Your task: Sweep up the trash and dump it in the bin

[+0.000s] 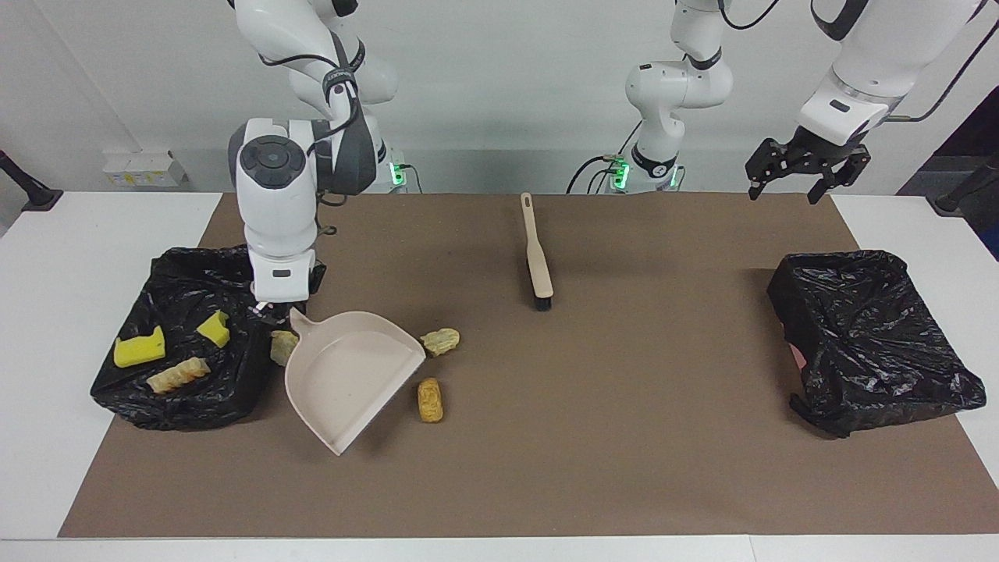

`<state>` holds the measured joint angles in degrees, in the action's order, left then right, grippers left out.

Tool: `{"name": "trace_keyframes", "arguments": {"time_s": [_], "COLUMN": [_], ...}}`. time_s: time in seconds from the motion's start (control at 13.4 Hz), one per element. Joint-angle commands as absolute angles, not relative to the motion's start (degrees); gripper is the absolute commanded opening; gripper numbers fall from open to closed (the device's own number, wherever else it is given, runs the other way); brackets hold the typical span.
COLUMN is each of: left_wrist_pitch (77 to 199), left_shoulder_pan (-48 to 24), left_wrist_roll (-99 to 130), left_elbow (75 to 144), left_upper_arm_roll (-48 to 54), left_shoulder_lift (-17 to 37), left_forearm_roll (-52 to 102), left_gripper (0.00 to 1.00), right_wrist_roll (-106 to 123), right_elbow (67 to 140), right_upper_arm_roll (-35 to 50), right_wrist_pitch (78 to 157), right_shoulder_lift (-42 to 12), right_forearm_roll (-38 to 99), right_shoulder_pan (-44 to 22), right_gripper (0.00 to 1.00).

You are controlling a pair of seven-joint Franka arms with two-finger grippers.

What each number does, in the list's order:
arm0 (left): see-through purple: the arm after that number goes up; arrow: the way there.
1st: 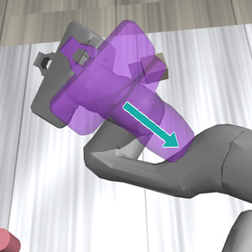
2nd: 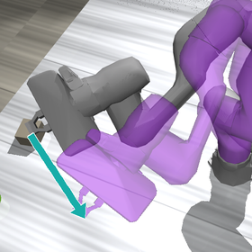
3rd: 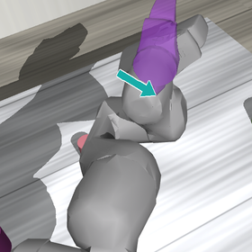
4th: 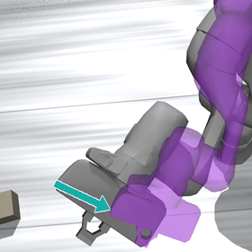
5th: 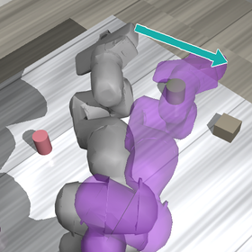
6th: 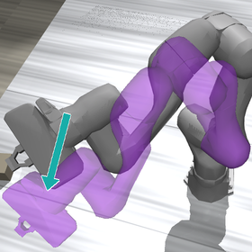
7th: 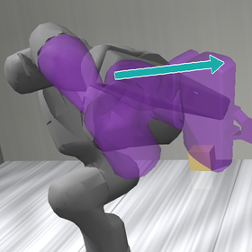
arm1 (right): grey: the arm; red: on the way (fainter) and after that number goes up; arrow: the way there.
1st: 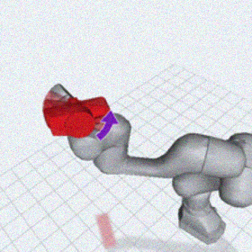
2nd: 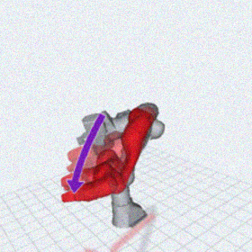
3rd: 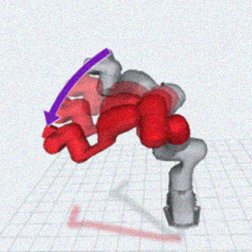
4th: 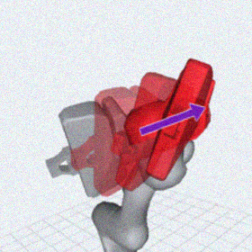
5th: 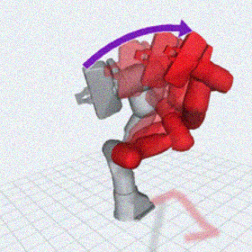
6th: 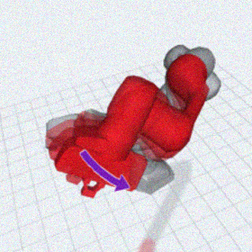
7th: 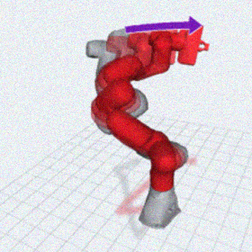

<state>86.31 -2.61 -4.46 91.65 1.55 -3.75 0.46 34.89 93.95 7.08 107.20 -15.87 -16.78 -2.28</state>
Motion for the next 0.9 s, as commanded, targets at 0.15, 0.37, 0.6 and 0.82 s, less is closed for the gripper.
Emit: {"name": "trace_keyframes", "arguments": {"time_s": [0.15,0.37,0.6,0.82], "left_wrist_pitch": [86.92,87.28,86.31,86.40], "left_shoulder_pan": [-1.58,-1.50,-1.58,-1.67], "left_wrist_roll": [-2.21,-1.41,-1.14,-0.09], "left_elbow": [90.96,91.41,91.58,91.67], "left_upper_arm_roll": [1.41,1.41,1.41,1.49], "left_shoulder_lift": [-4.92,-5.27,-5.45,-5.54], "left_forearm_roll": [2.80,2.64,2.55,2.55], "left_gripper": [1.00,1.00,1.00,1.00], "right_wrist_roll": [9.89,-4.78,-19.73,-27.85], "right_elbow": [93.78,92.82,87.46,78.60], "right_upper_arm_roll": [7.03,6.94,6.94,6.94], "right_wrist_pitch": [111.88,112.15,111.97,112.06], "right_shoulder_lift": [-17.66,-20.12,-25.12,-32.85], "right_forearm_roll": [-14.50,-10.73,-6.87,-6.42], "right_shoulder_pan": [-9.39,-13.26,-18.70,-23.45], "right_gripper": [0.00,0.00,0.00,0.00]}}
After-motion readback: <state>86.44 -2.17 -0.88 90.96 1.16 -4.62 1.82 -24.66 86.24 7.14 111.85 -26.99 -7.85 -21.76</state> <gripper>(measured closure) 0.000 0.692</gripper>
